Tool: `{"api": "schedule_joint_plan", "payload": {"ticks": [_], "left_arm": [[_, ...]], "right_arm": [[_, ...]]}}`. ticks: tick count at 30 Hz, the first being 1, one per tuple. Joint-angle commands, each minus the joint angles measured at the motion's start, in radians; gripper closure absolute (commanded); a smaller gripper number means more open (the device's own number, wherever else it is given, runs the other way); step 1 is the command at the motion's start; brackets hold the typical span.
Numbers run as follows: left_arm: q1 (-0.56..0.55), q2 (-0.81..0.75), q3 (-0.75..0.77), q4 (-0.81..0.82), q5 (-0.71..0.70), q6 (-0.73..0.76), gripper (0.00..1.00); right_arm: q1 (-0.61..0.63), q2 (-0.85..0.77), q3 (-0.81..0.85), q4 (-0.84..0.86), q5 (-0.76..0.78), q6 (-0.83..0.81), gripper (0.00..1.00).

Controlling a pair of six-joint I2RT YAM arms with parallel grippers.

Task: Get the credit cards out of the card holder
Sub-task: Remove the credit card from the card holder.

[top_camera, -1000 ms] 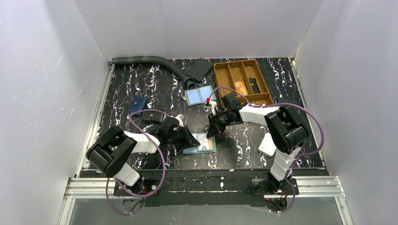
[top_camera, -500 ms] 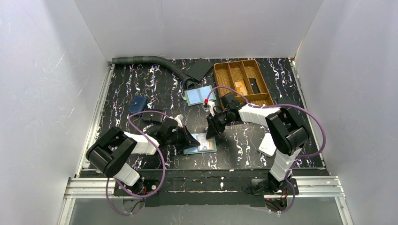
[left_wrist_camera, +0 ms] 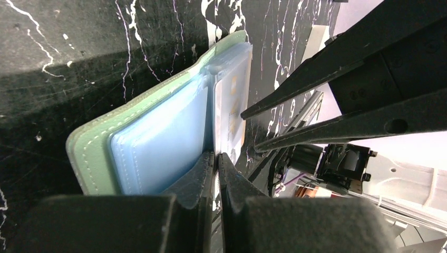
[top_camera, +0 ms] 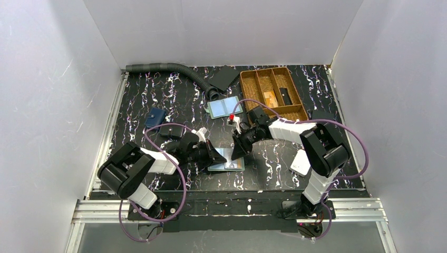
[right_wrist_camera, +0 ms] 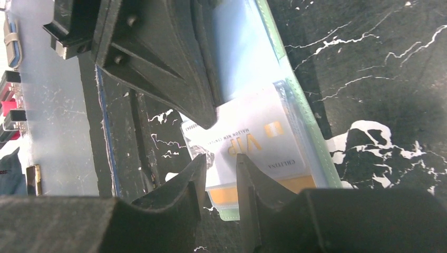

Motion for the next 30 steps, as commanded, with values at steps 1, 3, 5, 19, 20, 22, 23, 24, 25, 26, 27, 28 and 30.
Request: {"api": "schedule_joint_plan", "payload": {"ticks": [1, 3, 5, 19, 20, 22, 23, 24, 25, 26, 27, 28, 30], "left_arm": [[0.002, 0.027, 0.0, 0.065, 0.042, -0.005, 1.0], [0.002, 0.037, 0.0, 0.077, 0.051, -0.007, 1.0], [0.003, 0.044, -0.004, 0.084, 0.056, -0.008, 1.0], [0.075, 0.0, -0.09, 0.086, 0.069, -0.002, 1.0], [0.077, 0.001, -0.093, 0.087, 0.071, -0.001, 1.0], [0.084, 0.0, -0.096, 0.087, 0.077, -0.002, 1.0], [0.087, -0.004, -0.099, 0.088, 0.079, -0.001, 1.0], [0.092, -0.005, -0.102, 0.088, 0.081, -0.001, 1.0], [0.096, -0.008, -0.105, 0.09, 0.083, -0.002, 1.0], [0.101, -0.01, -0.109, 0.092, 0.086, -0.001, 1.0], [0.106, -0.011, -0.112, 0.094, 0.09, -0.001, 1.0], [0.112, -0.011, -0.117, 0.096, 0.096, -0.001, 1.0], [0.118, -0.011, -0.126, 0.1, 0.104, -0.001, 1.0]], "right_arm": [[0.016, 0.001, -0.003, 0.007, -0.038, -0.009, 0.64], [0.018, 0.011, 0.002, 0.005, -0.022, -0.007, 0.64], [0.018, 0.021, 0.005, 0.002, 0.021, -0.004, 0.64], [0.018, 0.074, 0.027, -0.018, 0.156, 0.015, 0.64], [0.017, 0.074, 0.026, -0.018, 0.154, 0.014, 0.64], [0.018, 0.076, 0.026, -0.018, 0.157, 0.015, 0.63], [0.017, 0.08, 0.026, -0.018, 0.162, 0.015, 0.63], [0.018, 0.084, 0.024, -0.018, 0.168, 0.015, 0.63], [0.018, 0.089, 0.027, -0.02, 0.176, 0.017, 0.63], [0.018, 0.095, 0.029, -0.022, 0.184, 0.018, 0.62], [0.018, 0.102, 0.033, -0.027, 0.192, 0.019, 0.62], [0.018, 0.109, 0.036, -0.034, 0.2, 0.019, 0.62], [0.018, 0.121, 0.044, -0.045, 0.209, 0.017, 0.62]]}}
